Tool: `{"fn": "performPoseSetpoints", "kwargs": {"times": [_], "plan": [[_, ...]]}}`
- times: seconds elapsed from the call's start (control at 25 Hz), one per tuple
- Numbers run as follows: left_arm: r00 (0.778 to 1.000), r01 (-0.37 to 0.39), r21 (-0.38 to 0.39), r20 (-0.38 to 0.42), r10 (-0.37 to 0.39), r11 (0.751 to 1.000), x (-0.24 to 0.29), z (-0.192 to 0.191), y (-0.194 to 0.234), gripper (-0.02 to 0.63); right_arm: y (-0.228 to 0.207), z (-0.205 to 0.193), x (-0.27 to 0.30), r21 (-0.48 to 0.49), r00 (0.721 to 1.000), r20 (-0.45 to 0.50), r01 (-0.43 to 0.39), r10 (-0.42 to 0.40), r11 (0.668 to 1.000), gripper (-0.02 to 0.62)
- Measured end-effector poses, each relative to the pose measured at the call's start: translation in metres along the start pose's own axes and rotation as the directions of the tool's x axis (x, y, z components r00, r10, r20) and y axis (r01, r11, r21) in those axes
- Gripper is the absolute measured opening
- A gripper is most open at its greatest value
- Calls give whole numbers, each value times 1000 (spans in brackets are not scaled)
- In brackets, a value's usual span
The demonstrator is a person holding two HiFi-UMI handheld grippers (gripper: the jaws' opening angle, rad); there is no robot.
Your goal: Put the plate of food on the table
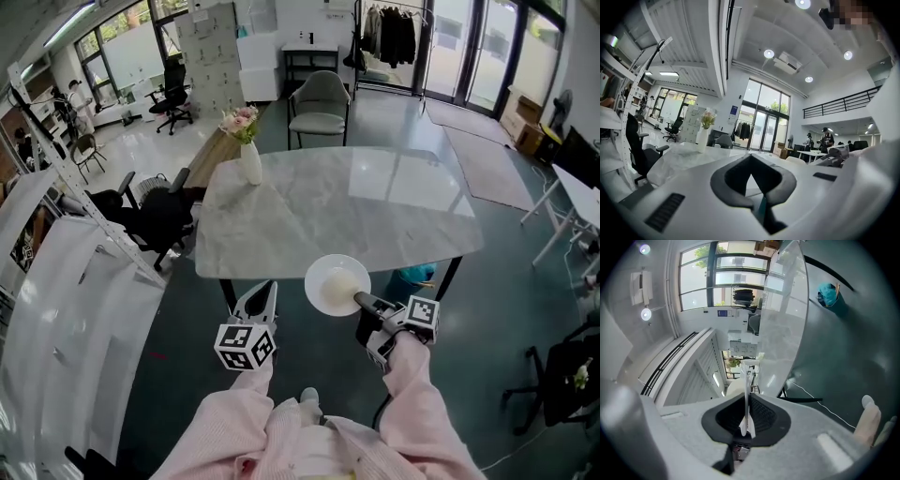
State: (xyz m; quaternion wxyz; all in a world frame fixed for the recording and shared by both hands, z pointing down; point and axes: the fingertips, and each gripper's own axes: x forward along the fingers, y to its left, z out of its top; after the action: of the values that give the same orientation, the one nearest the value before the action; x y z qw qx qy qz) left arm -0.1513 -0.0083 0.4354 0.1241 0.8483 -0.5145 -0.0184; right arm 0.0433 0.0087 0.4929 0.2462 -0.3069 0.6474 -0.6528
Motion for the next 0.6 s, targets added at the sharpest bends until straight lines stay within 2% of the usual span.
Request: {"fn": "performPoseSetpoints", "kwargs": {"times": [0.24, 0.6], "plan": [[999, 31, 6, -10, -31, 999, 34, 2, 12, -5, -2, 26, 26, 0, 1000, 16, -17, 17, 1000, 20], [999, 17, -12, -43, -17, 1000, 79, -10, 35, -5, -16, 67, 66, 20, 1000, 6, -7, 7, 1000, 20]]}}
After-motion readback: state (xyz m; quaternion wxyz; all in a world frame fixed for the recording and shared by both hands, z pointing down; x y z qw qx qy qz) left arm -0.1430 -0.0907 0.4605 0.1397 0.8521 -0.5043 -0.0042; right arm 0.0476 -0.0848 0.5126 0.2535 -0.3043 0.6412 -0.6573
